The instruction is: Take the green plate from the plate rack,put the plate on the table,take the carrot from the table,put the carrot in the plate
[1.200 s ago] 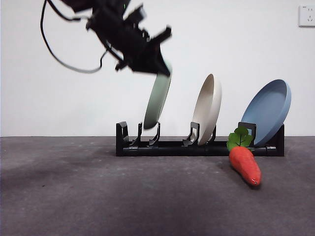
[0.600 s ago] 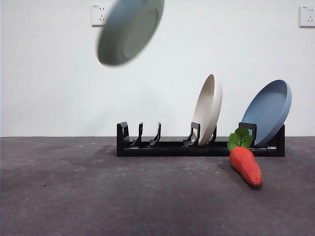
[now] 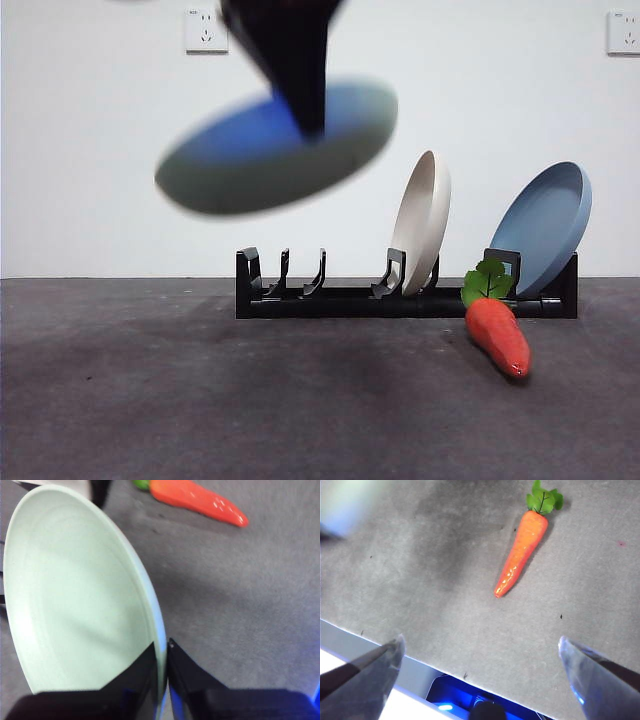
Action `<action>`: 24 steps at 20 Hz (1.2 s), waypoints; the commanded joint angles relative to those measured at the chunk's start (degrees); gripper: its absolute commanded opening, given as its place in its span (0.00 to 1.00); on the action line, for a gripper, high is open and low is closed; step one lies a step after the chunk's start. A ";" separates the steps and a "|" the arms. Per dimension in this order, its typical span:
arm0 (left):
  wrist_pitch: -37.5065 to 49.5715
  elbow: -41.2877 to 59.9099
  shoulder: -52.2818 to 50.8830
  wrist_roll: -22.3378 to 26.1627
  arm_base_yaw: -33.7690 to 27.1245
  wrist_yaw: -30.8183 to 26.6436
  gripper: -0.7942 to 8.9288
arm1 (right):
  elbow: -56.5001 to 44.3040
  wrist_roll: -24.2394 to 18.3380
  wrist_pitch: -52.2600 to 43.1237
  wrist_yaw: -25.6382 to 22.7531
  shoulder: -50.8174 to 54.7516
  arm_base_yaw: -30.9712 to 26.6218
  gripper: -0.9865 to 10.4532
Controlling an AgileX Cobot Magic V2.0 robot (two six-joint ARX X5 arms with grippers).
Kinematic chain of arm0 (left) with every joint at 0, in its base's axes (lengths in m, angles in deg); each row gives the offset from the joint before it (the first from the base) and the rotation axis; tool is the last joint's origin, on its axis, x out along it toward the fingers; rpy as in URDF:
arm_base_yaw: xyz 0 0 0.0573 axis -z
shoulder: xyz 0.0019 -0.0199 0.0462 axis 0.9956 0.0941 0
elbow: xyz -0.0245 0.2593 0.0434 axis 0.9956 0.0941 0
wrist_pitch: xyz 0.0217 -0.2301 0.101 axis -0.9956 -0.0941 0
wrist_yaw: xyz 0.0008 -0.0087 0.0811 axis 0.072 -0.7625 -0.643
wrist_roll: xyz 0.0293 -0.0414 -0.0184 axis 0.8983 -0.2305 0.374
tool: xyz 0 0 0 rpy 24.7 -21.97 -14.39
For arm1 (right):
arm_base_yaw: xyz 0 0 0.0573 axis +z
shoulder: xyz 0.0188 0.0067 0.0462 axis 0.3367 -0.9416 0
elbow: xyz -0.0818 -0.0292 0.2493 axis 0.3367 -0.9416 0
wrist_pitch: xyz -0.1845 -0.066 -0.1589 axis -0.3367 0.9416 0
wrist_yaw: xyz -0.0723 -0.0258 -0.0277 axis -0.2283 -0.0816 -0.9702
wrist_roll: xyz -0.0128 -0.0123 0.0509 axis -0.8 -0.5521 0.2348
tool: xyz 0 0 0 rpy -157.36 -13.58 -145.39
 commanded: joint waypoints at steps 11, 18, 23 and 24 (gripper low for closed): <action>23.02 16.61 12.98 7.34 1.62 -2.34 0.08 | 0.15 0.79 -0.17 0.07 0.02 0.13 0.68; 22.49 16.59 15.96 2.47 1.60 1.01 0.10 | 0.15 0.79 -0.28 0.00 -0.26 0.13 0.68; 21.29 16.44 15.56 2.12 1.66 0.31 0.27 | 0.15 0.81 -0.37 -0.02 -2.23 0.13 0.68; 21.22 16.33 15.10 2.12 1.66 -0.04 0.27 | 0.15 0.79 -0.39 -0.02 -2.67 0.13 0.68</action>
